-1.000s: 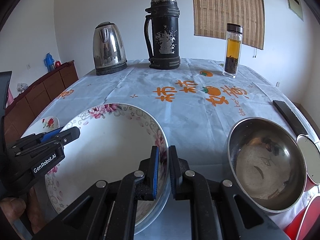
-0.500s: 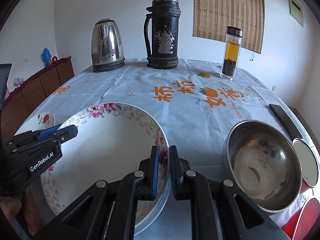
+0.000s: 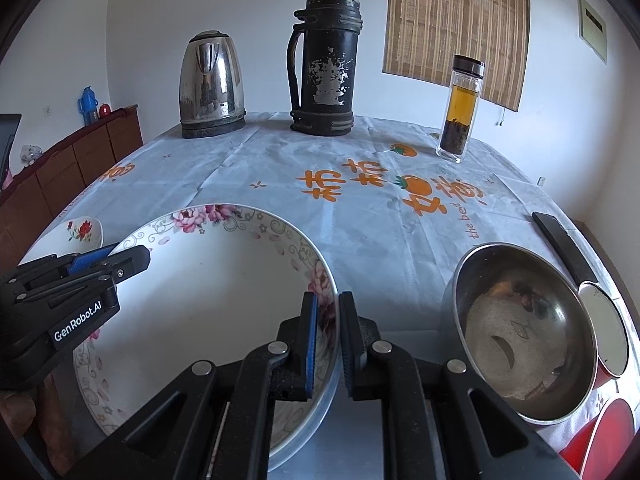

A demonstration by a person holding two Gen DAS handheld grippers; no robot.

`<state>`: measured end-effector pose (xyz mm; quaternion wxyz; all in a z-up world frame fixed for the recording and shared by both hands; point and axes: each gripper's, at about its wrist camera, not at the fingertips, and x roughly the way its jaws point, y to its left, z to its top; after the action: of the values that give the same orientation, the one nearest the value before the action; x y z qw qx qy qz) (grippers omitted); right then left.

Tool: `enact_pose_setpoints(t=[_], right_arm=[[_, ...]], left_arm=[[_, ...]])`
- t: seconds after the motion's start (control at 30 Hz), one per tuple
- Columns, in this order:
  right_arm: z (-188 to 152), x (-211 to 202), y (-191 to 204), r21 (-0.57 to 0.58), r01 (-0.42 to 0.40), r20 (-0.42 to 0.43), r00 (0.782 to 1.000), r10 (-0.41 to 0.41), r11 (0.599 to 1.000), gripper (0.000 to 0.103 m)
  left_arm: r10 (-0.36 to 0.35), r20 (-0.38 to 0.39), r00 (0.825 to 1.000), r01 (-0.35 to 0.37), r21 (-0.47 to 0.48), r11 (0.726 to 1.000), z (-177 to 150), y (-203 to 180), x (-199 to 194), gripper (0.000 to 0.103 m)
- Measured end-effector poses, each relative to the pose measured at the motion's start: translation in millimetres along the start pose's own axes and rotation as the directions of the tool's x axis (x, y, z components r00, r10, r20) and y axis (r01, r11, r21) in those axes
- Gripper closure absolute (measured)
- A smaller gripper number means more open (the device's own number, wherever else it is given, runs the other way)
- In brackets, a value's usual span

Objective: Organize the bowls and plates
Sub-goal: 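Lower the pink-floral plate onto the blue-patterned plate, stacking them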

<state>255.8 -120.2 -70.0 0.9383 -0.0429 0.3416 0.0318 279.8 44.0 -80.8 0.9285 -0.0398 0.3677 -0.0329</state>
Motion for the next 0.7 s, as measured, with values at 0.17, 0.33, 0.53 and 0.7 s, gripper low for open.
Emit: enact_pose_setpoints(t=[0.17,0.33,0.53,0.7], right_arm=[[-0.1,-0.2,0.5,-0.005,0.003,0.0,1.0,-0.003,1.0,0.087],[-0.4,-0.6,1.3,-0.008,0.008,0.0,1.0,-0.008,1.0,0.087],[-0.3,0.5,2.3,-0.012,0.018,-0.007,1.0,-0.018,1.0,0.087],[-0.2,2.0,5.2,-0.027,0.021,-0.014,1.0,-0.021,0.999,0.083]], left_arm=[[0.0,0.0,1.0,0.0,0.0,1.0,0.2,0.4,0.2,0.082],[0.001,-0.001,1.0,-0.001,0.002,1.0,0.0,-0.4,0.3,0.082],[0.006,-0.003,1.0,-0.006,0.008,1.0,-0.3,-0.4,0.3,0.08],[0.01,0.007,1.0,-0.01,0.026,1.0,-1.3,-1.7,-2.1,0.076]])
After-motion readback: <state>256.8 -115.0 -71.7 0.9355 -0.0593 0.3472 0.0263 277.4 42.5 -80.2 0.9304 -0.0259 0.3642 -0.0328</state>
